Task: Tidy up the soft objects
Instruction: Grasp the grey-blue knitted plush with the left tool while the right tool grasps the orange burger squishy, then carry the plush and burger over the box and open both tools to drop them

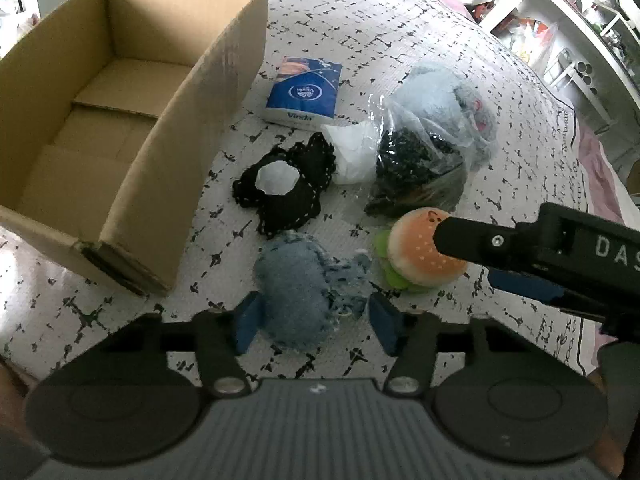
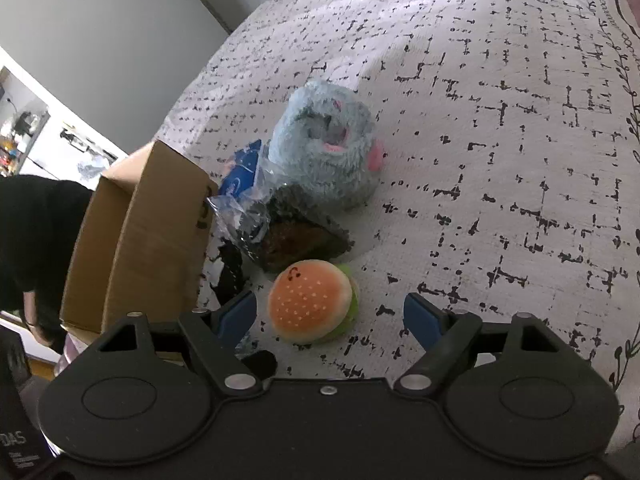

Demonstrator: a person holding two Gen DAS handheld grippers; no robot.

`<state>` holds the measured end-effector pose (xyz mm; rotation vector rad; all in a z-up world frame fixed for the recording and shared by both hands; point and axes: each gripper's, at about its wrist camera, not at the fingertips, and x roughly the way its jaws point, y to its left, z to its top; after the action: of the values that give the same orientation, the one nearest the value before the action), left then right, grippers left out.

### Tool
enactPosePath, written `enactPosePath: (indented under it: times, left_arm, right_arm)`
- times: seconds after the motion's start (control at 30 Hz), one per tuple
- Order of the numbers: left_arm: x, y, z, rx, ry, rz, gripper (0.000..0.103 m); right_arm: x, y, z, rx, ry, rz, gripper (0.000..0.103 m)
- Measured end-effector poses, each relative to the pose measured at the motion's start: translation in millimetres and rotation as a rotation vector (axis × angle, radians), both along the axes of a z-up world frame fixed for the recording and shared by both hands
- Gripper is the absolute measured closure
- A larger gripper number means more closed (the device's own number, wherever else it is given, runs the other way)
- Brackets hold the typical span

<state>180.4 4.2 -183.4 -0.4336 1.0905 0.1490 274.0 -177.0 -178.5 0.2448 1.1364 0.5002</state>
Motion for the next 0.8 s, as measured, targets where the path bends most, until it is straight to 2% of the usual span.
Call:
enactPosePath:
  times: [0.13, 0.3, 0.4, 0.43, 0.57, 0.8]
  left_arm:
    - [-0.1, 2.3, 1.7, -0.014, 0.0, -0.009, 0.072]
    - [-3.4, 5.3, 6.7, -0.046, -0.006, -0.018, 0.076]
    - [-6.3, 7.1, 11.3, -0.061, -0.016, -0.015, 0.076]
    - [-7.4, 8.3, 13.0, -0.066, -0.021, -0.013, 0.076]
    - [-12.1, 13.2, 22.0, -0.085, -0.042, -0.008, 0.076]
    - [-21.6, 14.0, 40.4, -0.093, -0.08, -0.039, 0.076]
  right_arm:
    - [0.5, 6.7, -3.0, -0.019, -0.011, 0.015, 0.028]
    - [0.1, 16.9, -6.7, -0.064, -0.031, 0.032, 0.034]
    - [-0.3, 19.2, -6.4, -0.077, -0.046, 0.031, 0.048]
    - [-1.0, 19.7, -6.4, -0.075, -0.048, 0.033, 0.059]
    - [-4.7, 22.2, -2.5, -0.091, -0.061, 0.052, 0.071]
    - [-21.9, 13.6, 16.0, -0.079, -0.098, 0.021, 0.073]
